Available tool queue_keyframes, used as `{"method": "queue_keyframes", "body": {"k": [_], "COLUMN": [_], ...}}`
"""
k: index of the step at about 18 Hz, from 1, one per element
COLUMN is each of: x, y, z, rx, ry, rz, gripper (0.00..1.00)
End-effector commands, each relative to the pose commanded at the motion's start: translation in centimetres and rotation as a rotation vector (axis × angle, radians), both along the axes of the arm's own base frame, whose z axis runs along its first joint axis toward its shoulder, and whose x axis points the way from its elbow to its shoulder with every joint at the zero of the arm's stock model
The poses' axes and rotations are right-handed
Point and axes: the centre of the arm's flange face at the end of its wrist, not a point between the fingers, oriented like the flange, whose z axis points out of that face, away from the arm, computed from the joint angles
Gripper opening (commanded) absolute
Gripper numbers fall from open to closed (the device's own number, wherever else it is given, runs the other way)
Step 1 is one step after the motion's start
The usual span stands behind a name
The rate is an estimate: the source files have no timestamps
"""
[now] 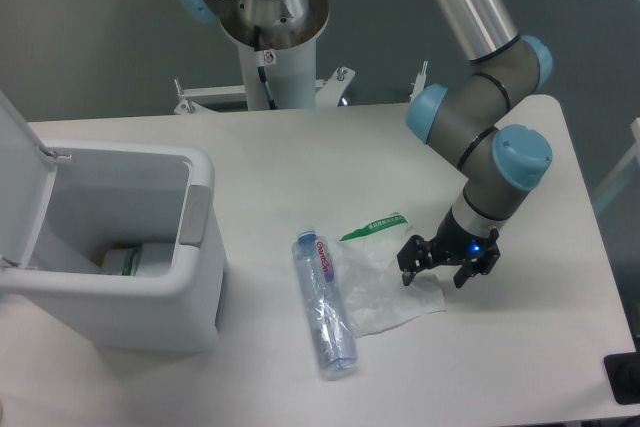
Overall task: Place the trash in the trash can
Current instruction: 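Position the gripper over the bag's green-strip edge and descend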
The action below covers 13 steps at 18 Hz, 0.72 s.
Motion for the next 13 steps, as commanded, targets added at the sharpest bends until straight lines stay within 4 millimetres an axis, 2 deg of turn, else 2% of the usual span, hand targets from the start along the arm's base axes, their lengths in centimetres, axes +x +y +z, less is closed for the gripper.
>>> {"method": "queue_keyframes", "body": {"k": [7, 13], "x": [0.3, 0.8], "y": [0.0, 0.9], "z": [0.3, 0.1], "rx": [0.004, 0.003], "ry": [0.002, -0.001], "rz": [-0.002, -0.018], "gripper": [1.0, 1.0]}}
